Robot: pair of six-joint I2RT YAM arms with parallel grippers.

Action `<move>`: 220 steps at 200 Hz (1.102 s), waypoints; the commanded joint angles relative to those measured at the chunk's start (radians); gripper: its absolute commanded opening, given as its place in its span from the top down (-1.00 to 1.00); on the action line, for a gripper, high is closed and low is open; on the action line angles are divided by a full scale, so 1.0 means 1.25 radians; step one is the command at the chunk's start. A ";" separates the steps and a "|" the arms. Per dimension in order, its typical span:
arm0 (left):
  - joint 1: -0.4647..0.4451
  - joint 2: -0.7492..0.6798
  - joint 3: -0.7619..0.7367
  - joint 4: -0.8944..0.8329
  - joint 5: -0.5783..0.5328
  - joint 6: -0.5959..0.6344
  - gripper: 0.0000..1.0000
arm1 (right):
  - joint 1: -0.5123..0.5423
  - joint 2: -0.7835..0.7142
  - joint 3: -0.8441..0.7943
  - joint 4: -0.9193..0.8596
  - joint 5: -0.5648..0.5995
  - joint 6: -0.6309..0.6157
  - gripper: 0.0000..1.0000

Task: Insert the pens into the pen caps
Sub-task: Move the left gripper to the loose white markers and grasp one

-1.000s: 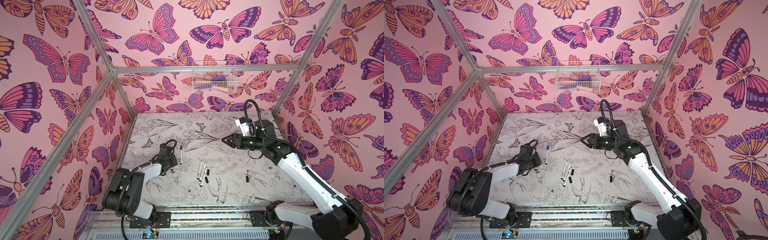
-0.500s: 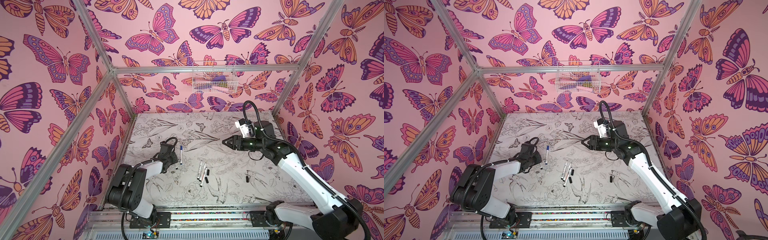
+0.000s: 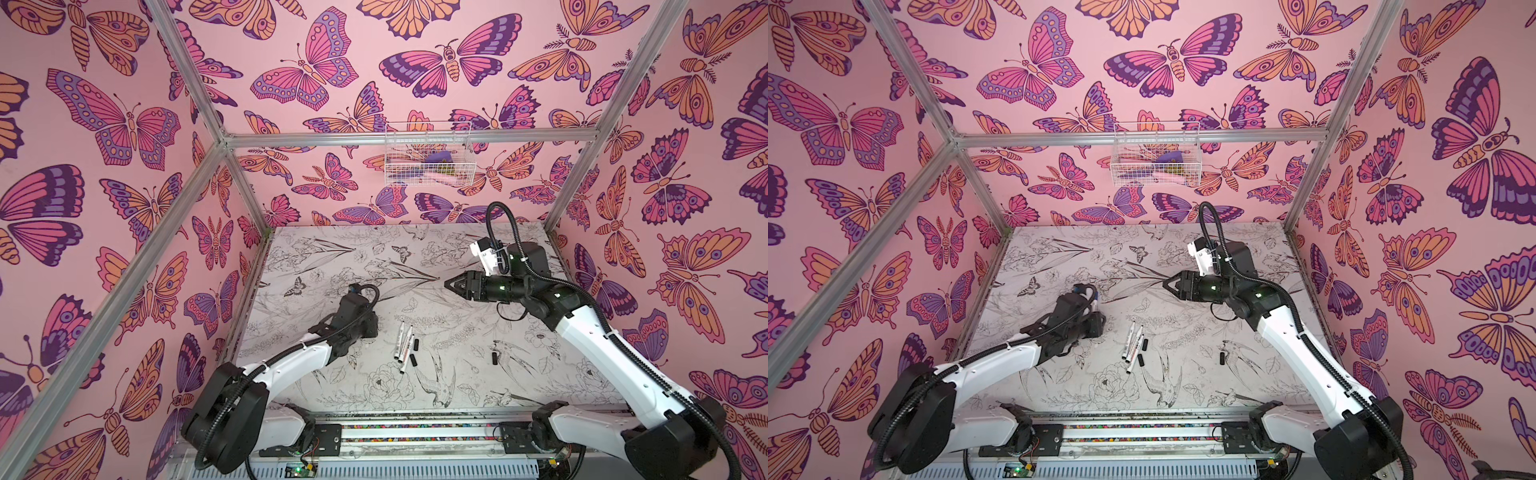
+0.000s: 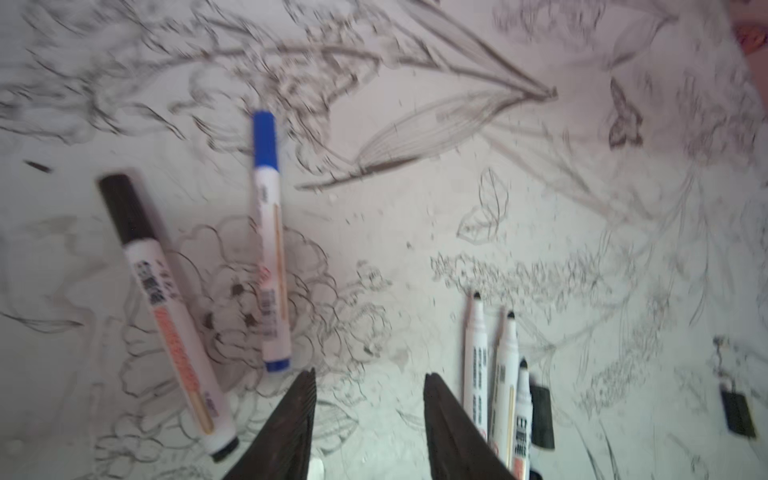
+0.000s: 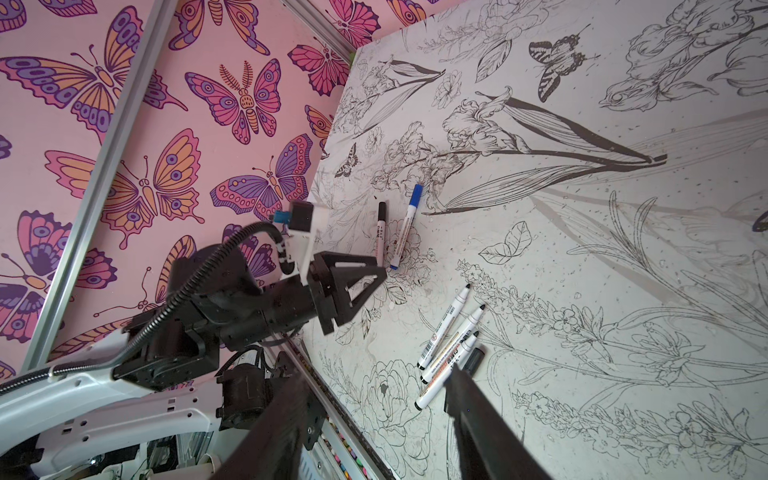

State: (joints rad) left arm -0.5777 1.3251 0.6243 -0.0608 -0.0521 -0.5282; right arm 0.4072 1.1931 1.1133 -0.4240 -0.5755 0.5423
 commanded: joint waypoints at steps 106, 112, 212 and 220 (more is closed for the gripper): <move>-0.111 0.228 0.145 -0.076 0.081 0.093 0.04 | -0.003 -0.019 -0.007 -0.029 0.020 -0.024 -0.12; -0.112 0.232 0.148 -0.085 0.069 0.091 0.05 | -0.002 -0.020 -0.006 -0.030 0.021 -0.024 -0.12; -0.124 0.312 0.218 -0.296 -0.073 0.059 0.24 | -0.002 -0.029 -0.001 -0.041 0.048 -0.033 -0.12; -0.124 0.313 0.219 -0.314 -0.077 0.053 0.29 | -0.003 -0.030 0.000 -0.044 0.054 -0.035 -0.11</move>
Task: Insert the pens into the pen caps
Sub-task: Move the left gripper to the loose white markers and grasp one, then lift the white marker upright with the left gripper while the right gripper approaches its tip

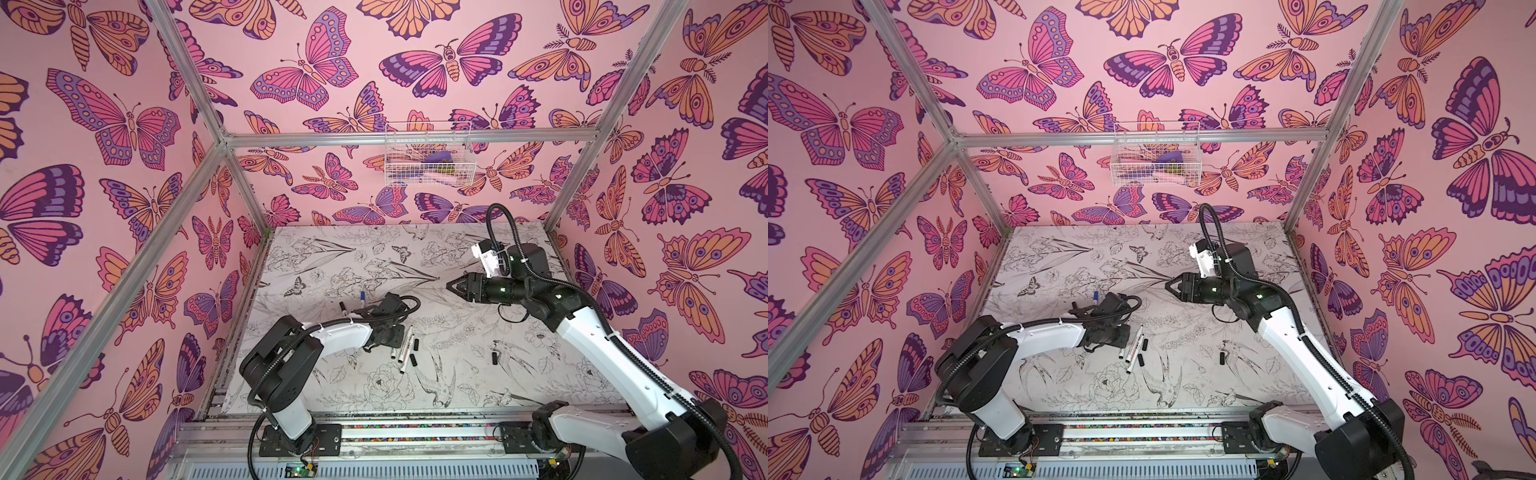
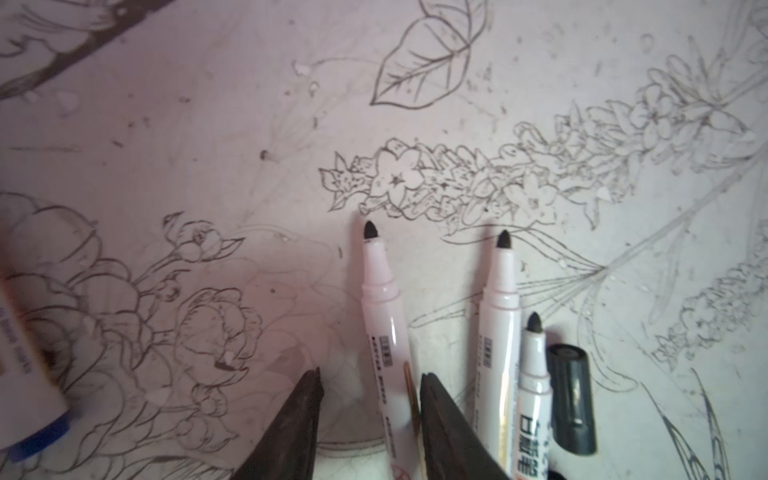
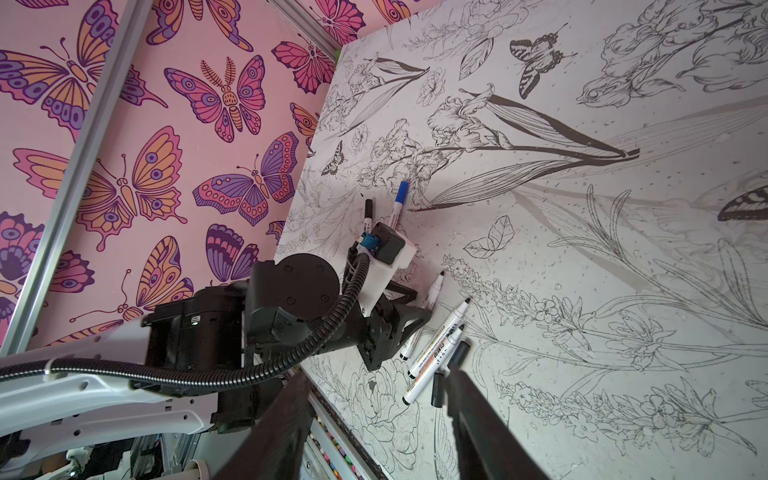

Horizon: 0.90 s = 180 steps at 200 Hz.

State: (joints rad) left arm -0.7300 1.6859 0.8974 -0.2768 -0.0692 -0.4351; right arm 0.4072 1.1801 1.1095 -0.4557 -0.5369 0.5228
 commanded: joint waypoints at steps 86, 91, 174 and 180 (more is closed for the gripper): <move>0.036 -0.056 0.066 -0.123 0.125 -0.017 1.00 | -0.004 -0.011 0.007 -0.018 0.043 -0.014 -0.11; 0.038 -0.077 0.064 -0.099 0.149 -0.013 1.00 | -0.003 -0.011 0.005 -0.016 0.040 -0.011 -0.11; 0.025 -0.314 -0.043 0.291 0.237 -0.029 1.00 | 0.096 0.021 -0.057 0.150 0.006 0.084 -0.11; 0.021 -0.320 -0.048 0.303 0.238 -0.029 1.00 | 0.105 0.028 -0.058 0.162 0.011 0.088 -0.12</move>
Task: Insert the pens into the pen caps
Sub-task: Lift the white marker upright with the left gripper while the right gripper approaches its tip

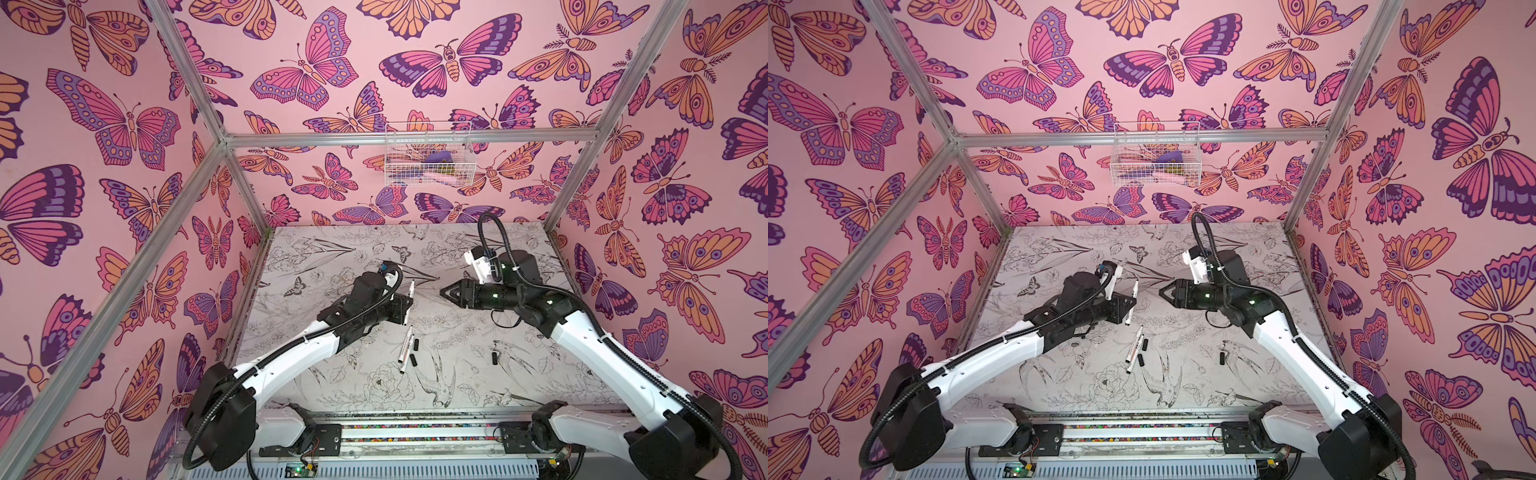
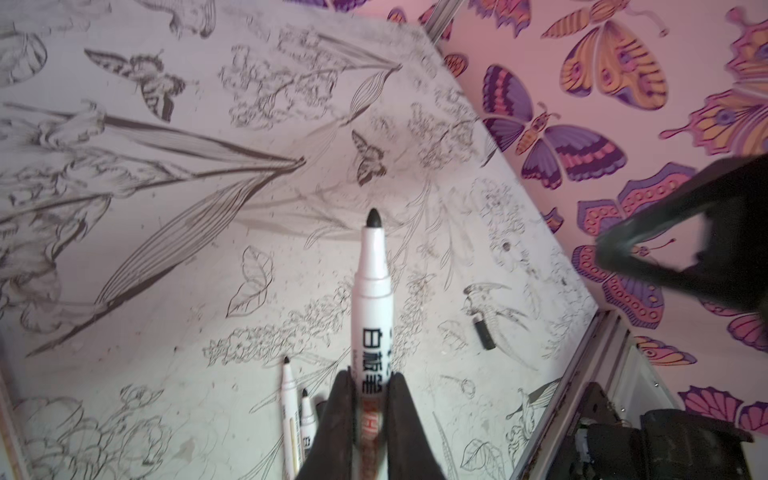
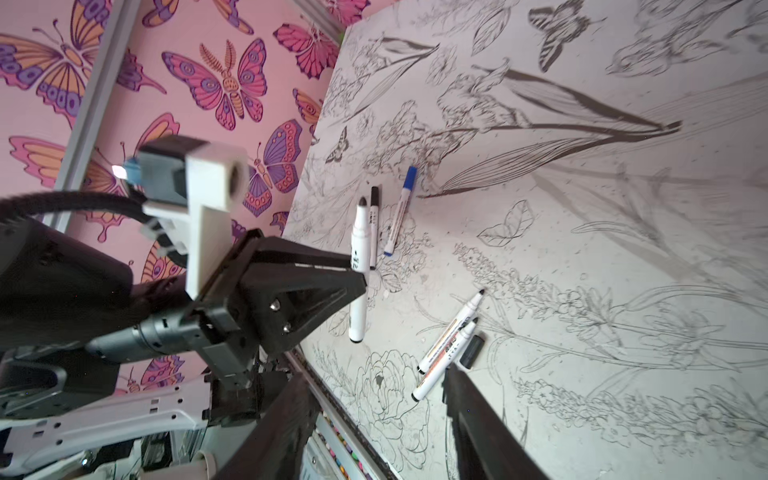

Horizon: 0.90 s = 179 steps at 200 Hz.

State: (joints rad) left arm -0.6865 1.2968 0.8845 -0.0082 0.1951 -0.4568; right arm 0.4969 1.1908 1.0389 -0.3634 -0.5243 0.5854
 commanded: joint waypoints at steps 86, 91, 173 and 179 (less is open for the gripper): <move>-0.039 -0.060 -0.069 0.137 0.033 -0.002 1.00 | 0.068 0.120 0.052 0.132 0.018 0.037 -0.05; -0.039 -0.060 -0.069 0.137 0.034 0.001 1.00 | 0.068 0.124 0.054 0.134 0.018 0.037 -0.04; -0.049 -0.047 -0.068 0.143 0.052 -0.002 1.00 | 0.076 0.162 0.071 0.172 0.005 0.058 0.11; -0.050 -0.046 -0.066 0.143 0.054 0.000 1.00 | 0.077 0.166 0.072 0.172 0.005 0.060 0.13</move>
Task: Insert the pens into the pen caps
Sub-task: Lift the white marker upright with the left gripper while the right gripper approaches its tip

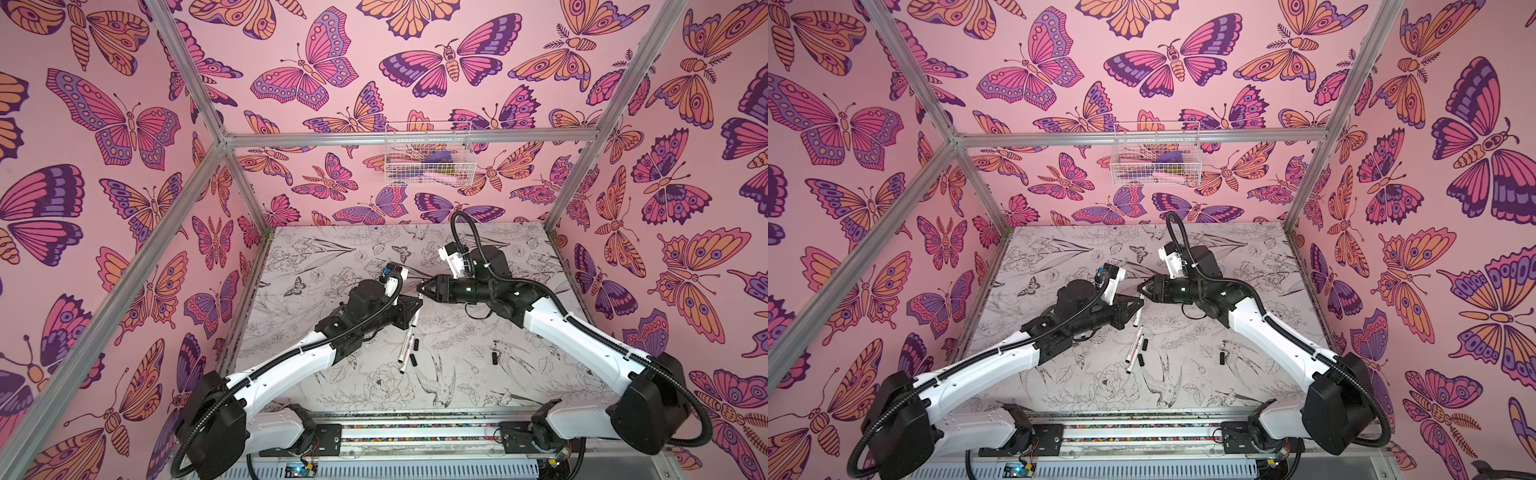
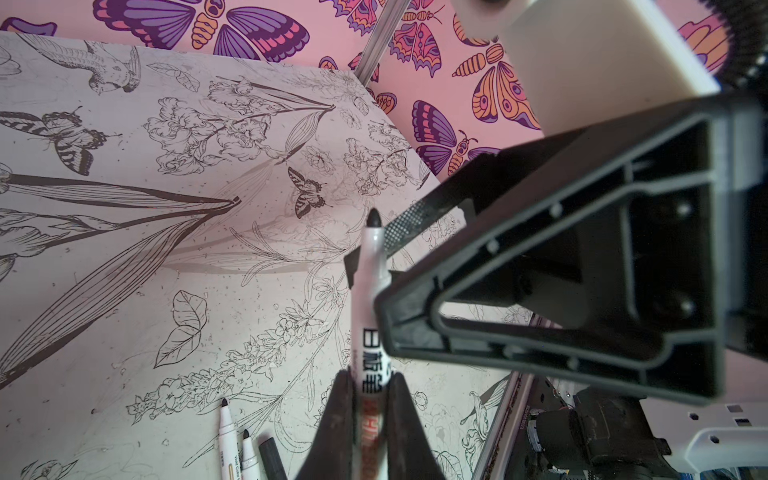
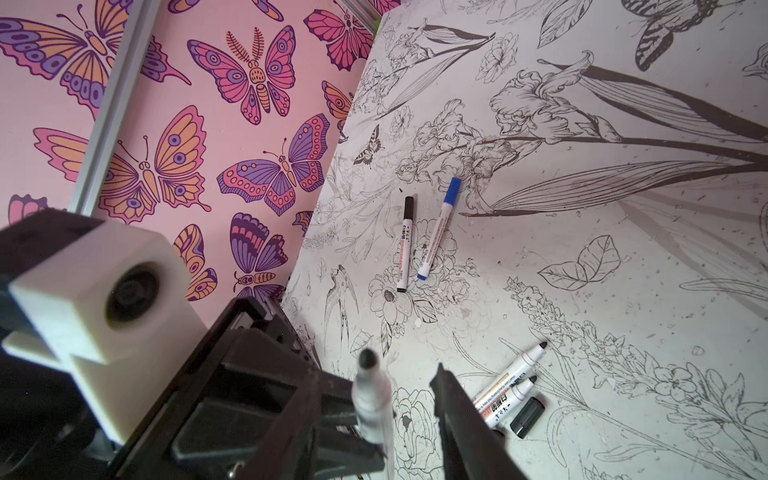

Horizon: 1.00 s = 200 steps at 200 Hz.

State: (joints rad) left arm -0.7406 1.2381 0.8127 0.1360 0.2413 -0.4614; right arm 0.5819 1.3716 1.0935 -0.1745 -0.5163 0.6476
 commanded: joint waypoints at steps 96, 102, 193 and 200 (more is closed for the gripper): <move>-0.008 0.020 0.003 0.031 0.027 0.005 0.72 | 0.015 0.025 0.030 0.041 -0.017 0.028 0.73; -0.008 0.034 0.007 0.032 0.033 0.006 0.64 | 0.015 0.023 0.031 0.039 -0.017 0.028 0.74; -0.008 0.067 0.035 0.032 0.050 0.016 0.45 | 0.018 0.009 0.027 0.002 -0.004 0.000 0.81; -0.008 0.061 0.036 0.032 0.051 0.020 0.42 | 0.020 0.008 0.027 -0.007 0.000 -0.007 0.82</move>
State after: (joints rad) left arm -0.7467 1.3331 0.8364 0.1593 0.2913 -0.4557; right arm 0.5976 1.4117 1.1046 -0.1558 -0.5247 0.6716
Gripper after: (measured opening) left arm 0.270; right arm 0.172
